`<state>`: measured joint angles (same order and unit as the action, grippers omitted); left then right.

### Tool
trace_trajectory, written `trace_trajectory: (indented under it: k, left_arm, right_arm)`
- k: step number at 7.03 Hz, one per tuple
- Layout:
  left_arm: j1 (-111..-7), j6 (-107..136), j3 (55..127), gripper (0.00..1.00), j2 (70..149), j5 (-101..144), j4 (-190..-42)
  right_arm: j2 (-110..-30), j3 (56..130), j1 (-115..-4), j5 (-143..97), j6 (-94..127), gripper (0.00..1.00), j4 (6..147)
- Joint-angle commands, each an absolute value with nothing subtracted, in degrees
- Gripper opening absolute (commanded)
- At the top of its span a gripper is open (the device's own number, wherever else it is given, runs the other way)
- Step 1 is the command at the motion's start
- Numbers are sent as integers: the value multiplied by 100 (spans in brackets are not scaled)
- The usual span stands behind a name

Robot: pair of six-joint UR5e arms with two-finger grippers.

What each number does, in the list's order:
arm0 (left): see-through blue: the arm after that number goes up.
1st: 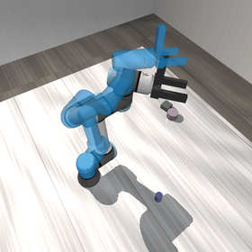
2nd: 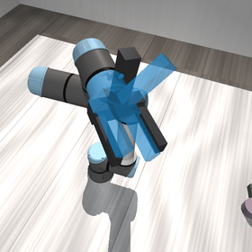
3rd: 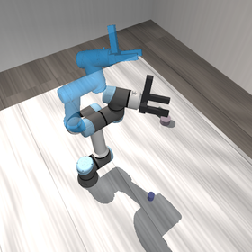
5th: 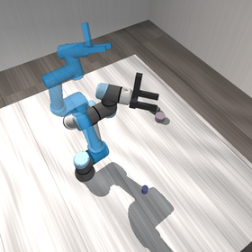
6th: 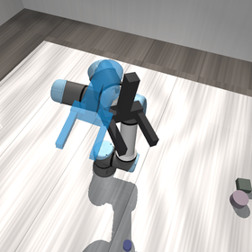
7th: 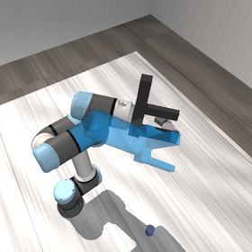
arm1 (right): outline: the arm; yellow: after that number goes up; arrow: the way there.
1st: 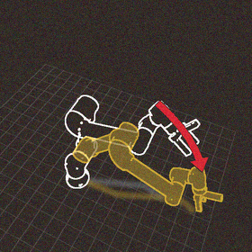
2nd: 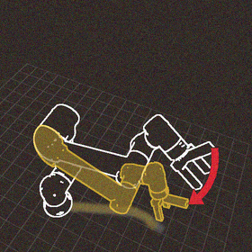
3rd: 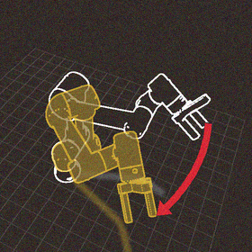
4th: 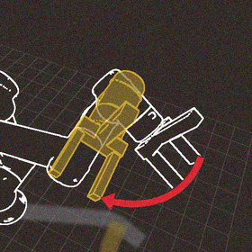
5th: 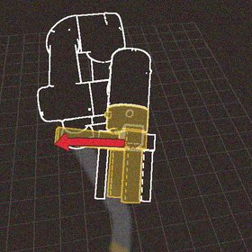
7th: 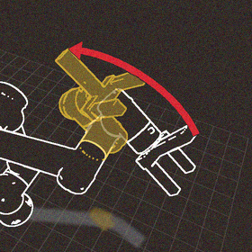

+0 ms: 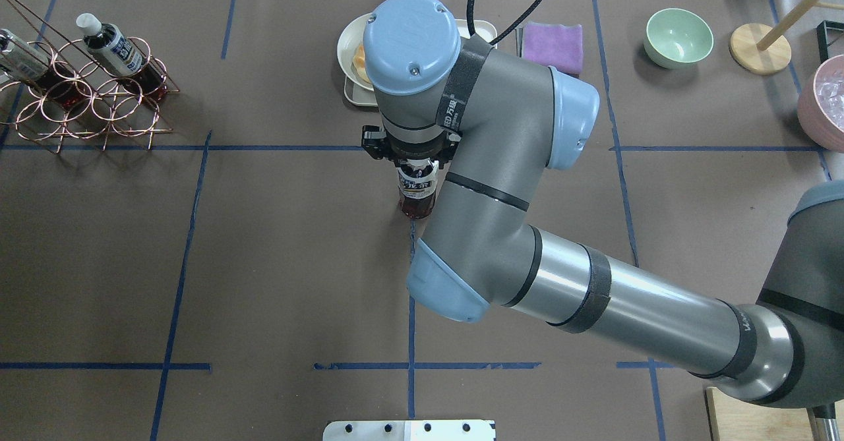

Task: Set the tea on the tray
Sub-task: 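Lower the right gripper over the tea bottle and grasp its neck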

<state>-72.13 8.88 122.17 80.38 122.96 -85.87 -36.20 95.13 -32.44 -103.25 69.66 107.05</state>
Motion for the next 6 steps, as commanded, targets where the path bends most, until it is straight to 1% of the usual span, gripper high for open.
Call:
trace_trajectory:
  k: [1,2,3,6]
  left_arm:
    - [-7207,888,12208,100,8042,12287,-8587]
    - [-7216,888,12199,100,8042,12296,-8587]
    - [-7207,888,12199,100,8042,12287,-8587]
    - [-7207,888,12164,100,8051,12287,-8631]
  right_arm:
    - [-3612,9510,-3252,-10318,6961,39,10705]
    - [-3595,9527,-3261,-10310,6961,13,10714]
    - [-3577,9545,-3322,-10318,6961,0,10714]
    - [-3428,9571,-3760,-10371,6839,0,10714]
